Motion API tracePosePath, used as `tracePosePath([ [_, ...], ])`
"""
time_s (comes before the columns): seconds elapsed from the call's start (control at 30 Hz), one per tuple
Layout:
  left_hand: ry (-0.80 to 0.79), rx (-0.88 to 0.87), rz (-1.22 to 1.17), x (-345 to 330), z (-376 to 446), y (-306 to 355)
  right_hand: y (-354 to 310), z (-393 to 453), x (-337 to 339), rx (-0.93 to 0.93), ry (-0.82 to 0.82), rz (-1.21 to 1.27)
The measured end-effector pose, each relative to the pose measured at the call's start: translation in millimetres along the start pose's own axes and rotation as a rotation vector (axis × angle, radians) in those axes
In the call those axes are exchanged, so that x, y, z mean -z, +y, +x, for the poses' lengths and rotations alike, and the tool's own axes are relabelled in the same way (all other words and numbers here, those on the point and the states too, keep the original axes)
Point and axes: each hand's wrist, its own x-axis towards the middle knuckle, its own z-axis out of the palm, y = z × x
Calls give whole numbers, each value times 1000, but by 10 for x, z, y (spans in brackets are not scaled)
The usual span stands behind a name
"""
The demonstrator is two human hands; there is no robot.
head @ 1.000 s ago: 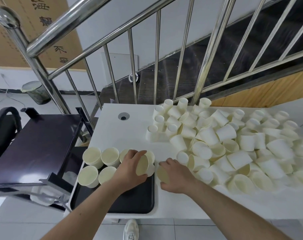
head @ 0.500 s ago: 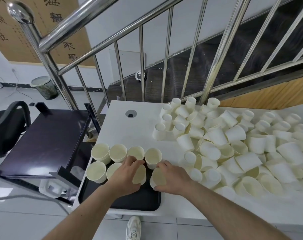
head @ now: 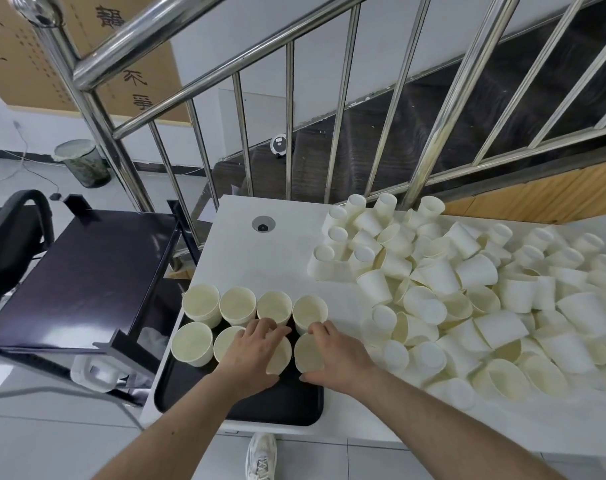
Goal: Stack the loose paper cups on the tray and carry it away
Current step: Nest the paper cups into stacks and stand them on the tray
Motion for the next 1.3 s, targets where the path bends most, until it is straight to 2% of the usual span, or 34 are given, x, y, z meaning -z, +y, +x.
tracePosePath([
  [0.47,22,5,-36,67,0,-6,17,16,-22,-35,-14,37],
  [0.6,113,-15,-112,132,50,39,60,-4,106,-70,84,14],
  [0.73,200,43,-264,291,192,138,220,27,273,-129,227,91],
  [0.8,237,55,-317,363,273,168,297,55,367,-168,249,121],
  [1.07,309,96,-473,584,579,115,403,350,651,-236,192,76],
  [1.3,329,146,-535,667,876,-199,365,885,710,-247,93,50],
])
